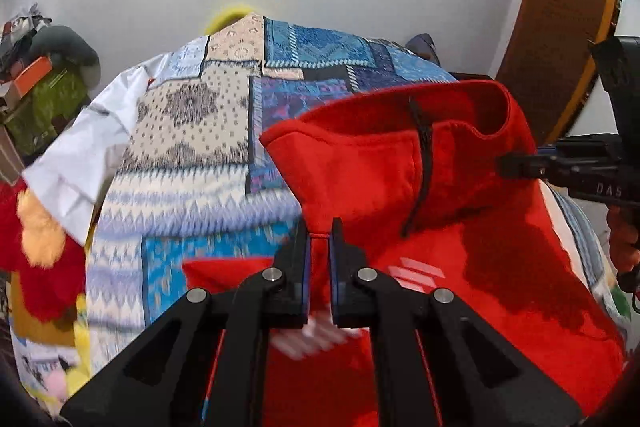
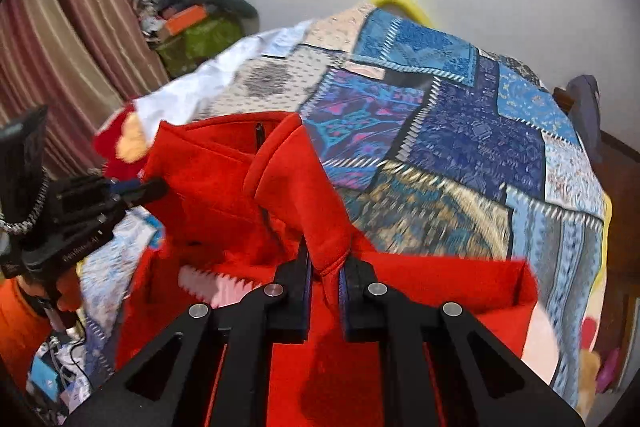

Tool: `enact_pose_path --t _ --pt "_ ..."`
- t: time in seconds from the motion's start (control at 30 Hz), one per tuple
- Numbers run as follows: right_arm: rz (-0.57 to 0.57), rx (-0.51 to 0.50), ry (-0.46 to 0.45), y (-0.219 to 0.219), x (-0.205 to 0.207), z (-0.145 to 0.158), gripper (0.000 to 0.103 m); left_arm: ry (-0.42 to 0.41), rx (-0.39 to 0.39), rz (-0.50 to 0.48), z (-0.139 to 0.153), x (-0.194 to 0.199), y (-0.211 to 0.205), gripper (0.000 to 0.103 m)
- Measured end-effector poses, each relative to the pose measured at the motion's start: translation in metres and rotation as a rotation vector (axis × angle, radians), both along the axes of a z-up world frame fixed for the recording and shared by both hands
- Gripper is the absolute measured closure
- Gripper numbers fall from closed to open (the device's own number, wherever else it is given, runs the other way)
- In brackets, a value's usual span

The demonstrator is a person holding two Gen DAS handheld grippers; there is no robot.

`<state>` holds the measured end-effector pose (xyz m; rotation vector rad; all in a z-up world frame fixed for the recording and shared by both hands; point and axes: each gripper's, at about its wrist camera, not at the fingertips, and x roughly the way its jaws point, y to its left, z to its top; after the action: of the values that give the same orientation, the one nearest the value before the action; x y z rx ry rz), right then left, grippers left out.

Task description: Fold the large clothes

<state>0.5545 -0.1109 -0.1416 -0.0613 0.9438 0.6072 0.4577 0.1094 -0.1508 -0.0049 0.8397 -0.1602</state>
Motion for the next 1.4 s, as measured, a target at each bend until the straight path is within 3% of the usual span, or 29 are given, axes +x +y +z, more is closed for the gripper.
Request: enact_pose_path --t 0.27,0.47,0.7,0.87,0.97,1.03,1.2,1.33,1.4 --pt "0.001 0.022 0.091 -0.021 -0.085 -0.017 0.095 0.084 0.008 0.017 -0.027 -0.075 -0.003 0.097" --pt "-0.004 0.019 0.165 -0.037 -0.133 -0.036 0.095 0.166 0.013 0.022 -0.063 -0.121 -0.009 0.097" --pt "-0.001 -0.102 0.231 -0.046 -0.172 -0.06 0.094 0.273 0.101 -0.003 -0.101 -0.152 -0.016 0.096" --pt "-0.026 -0.173 0.191 -0.066 -0.189 -0.053 0.094 0.287 0.111 0.027 -0.093 -0.162 -0.003 0.094" --pt "-0.042 -0.156 0.157 -0.079 -0.192 -0.035 0.094 0.229 0.112 0.063 -0.07 -0.159 0.008 0.077" --pt "-0.061 -0.144 0.124 -0.084 -0.19 -0.019 0.094 0.177 0.113 0.091 -0.053 -0.154 0.011 0.061" --pt "-0.074 -0.141 0.032 -0.068 -0.175 0.007 0.094 0.102 0.092 0.113 -0.024 -0.12 0.003 0.044" --pt "-0.034 -0.146 0.03 -0.032 -0.16 -0.001 0.094 0.071 0.124 0.122 -0.031 -0.082 -0.012 0.023" --pt "-0.008 -0.154 0.046 -0.015 -0.154 -0.014 0.094 0.107 0.142 0.13 -0.048 -0.067 -0.02 0.022"
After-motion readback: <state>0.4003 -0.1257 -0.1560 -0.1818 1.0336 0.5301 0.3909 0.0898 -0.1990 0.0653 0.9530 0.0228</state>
